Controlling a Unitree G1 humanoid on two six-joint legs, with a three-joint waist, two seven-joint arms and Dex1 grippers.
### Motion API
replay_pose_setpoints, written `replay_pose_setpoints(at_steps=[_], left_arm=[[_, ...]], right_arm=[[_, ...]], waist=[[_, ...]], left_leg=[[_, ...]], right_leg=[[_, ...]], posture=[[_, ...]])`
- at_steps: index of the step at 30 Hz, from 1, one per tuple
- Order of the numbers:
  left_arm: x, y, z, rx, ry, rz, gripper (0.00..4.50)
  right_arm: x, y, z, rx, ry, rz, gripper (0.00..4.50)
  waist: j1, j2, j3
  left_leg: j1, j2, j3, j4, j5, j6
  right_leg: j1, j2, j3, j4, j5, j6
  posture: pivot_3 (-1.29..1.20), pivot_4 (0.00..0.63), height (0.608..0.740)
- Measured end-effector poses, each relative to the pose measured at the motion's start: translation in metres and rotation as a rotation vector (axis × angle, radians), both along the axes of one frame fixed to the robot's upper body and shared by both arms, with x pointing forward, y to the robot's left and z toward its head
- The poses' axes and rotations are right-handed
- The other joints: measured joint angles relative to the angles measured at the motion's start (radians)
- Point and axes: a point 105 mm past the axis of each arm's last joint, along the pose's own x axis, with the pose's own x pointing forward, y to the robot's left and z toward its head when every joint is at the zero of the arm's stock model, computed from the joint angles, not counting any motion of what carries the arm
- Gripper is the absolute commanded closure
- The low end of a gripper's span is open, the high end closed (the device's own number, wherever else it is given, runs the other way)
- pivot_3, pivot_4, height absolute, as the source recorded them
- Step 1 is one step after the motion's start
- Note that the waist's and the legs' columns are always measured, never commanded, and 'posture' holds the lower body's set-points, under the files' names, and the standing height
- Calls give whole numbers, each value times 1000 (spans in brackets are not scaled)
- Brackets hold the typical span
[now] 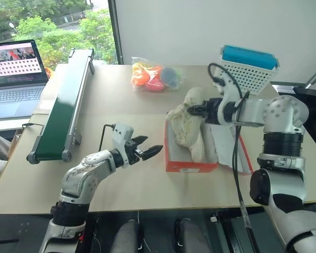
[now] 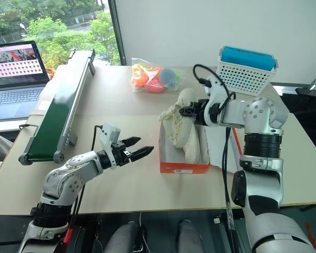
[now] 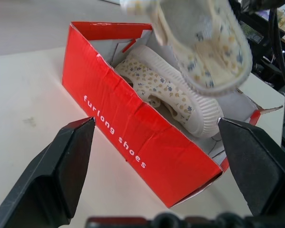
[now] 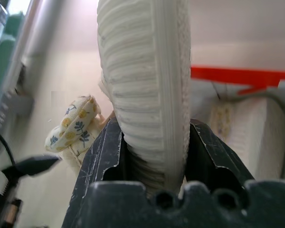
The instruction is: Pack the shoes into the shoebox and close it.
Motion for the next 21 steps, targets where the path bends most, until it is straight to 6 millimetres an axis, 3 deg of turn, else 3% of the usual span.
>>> replay_pose_setpoints(at_steps=[11, 21], left_arm=[[-4, -2, 0, -8, -7, 17, 109], [-3, -1, 0, -3, -9, 29, 109]], right_arm=[[10, 27, -54, -254, 4, 111, 2760], [8, 48, -66, -374, -94, 234, 2760]], waist=[[1, 0, 0], [-2, 0, -1]], left_leg=[[0, 0, 0, 0, 0, 0], [1, 0, -1, 0, 1, -1]], right_leg=[[0, 0, 0, 0, 0, 0], [0, 0, -1, 1, 0, 0]], posture=[[0, 150, 699], [0, 150, 699]])
